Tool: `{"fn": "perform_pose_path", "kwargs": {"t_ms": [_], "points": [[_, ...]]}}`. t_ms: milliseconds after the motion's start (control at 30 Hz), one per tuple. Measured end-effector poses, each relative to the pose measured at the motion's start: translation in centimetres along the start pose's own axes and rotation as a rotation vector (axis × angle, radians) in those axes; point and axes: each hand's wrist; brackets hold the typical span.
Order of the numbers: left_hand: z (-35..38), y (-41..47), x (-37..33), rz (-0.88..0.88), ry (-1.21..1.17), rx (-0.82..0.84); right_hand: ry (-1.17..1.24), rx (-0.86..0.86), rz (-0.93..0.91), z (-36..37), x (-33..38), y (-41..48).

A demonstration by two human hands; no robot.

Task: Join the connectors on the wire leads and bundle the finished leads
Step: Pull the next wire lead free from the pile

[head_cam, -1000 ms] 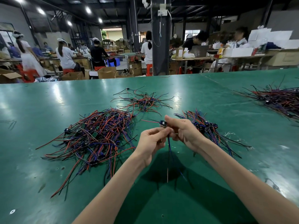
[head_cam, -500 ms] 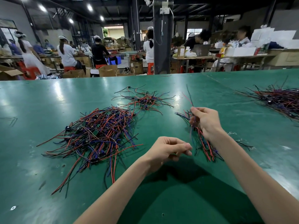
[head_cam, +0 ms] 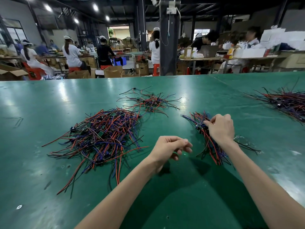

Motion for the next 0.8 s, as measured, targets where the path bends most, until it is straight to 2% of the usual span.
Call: {"fn": "perform_pose_path", "kwargs": {"t_ms": [67,167,200,300,367,500,633,700,800], "points": [[-0.9,0.4,0.0,0.056,0.257,-0.248,-0.117,-0.048,-0.131,0.2,0.5,-0.7],[-2.4,0.6,0.3,0.108,0.876,-0.587,-0.190,-0.039,-0.336,1.1,2.2,-2.7],[-2.8,0.6,0.2,0.104,0.985,-0.648,-0.214,0.003,-0.388,1.7,2.8,-3.5],[-4.9,0.5,-0.4,0.107,1.111,-0.792,-0.243,0.126,-0.521,3.6,3.8,-6.2],[-7.0,0.7,-1.1,0.011,1.149,-0.856,-0.231,0.167,-0.592,4.5,3.9,-7.4],[-12.0,-0.1,-1.9,-0.331,1.293,-0.939,-0.269,0.189,-0.647,4.9,3.9,-8.0],[-16.1,-1.4,-0.9,-0.677,1.477,-0.817,-0.314,0.211,-0.689,4.9,4.3,-8.6],[-16.8,-1.5,-0.2,-0.714,1.516,-0.784,-0.326,0.202,-0.698,4.9,4.3,-8.7],[-17.4,-1.5,0.1,-0.639,1.532,-0.852,-0.314,0.217,-0.695,4.9,4.0,-8.6]]}}
Point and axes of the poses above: each hand's wrist, its own y-axis towards the middle knuckle, its own z-axis out of the palm, x = y × z, and after that the axes turned 9 degrees about y, right-handed
